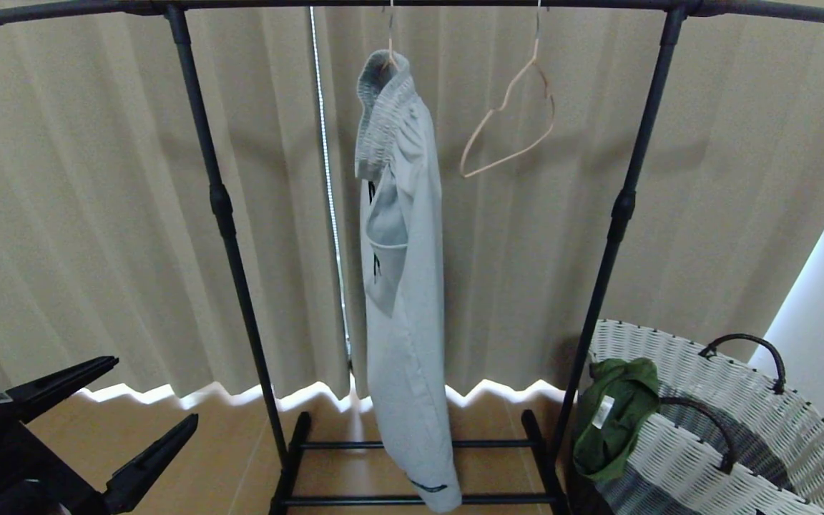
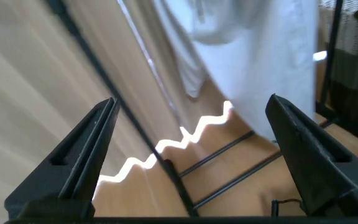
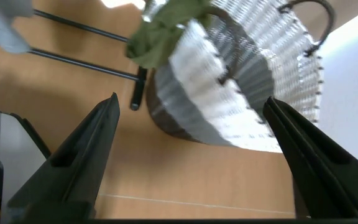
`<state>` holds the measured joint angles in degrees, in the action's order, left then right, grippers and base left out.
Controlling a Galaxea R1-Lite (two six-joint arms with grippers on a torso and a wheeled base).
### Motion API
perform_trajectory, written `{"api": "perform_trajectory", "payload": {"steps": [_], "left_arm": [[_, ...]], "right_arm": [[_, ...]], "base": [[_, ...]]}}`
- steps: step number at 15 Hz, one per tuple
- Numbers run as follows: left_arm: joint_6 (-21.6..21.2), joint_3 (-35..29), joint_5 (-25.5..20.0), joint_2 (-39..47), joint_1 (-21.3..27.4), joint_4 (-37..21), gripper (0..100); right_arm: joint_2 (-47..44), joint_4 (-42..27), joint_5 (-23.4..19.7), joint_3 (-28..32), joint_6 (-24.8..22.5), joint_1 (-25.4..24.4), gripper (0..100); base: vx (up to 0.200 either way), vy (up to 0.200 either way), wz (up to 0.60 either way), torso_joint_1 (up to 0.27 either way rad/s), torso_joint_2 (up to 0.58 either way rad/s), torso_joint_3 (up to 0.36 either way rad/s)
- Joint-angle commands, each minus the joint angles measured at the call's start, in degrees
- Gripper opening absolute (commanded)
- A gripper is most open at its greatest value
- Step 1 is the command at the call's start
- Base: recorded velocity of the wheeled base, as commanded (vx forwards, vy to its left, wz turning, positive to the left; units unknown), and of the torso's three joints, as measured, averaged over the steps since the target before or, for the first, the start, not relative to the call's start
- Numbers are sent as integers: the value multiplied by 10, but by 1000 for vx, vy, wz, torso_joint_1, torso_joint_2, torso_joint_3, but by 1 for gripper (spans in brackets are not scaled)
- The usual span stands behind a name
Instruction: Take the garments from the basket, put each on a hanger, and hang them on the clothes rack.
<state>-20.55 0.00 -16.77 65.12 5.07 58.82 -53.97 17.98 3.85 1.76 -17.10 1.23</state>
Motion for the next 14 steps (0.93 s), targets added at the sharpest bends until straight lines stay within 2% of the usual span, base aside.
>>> {"api": "perform_trajectory", "payload": {"steps": [1,2,14], "left_arm": [[0,0,0,0,0,0,100],[-1,0,0,0,0,0,100],[3,0,0,-5,1,-1,100]], "right_arm": [[1,0,0,0,0,0,100],[1,0,0,0,0,1,100],[11,-1,3,-1,-1,4,100]], "base": [[0,-200,0,2,2,2],[0,-200,0,-2,2,2],[0,0,0,0,0,0]]}}
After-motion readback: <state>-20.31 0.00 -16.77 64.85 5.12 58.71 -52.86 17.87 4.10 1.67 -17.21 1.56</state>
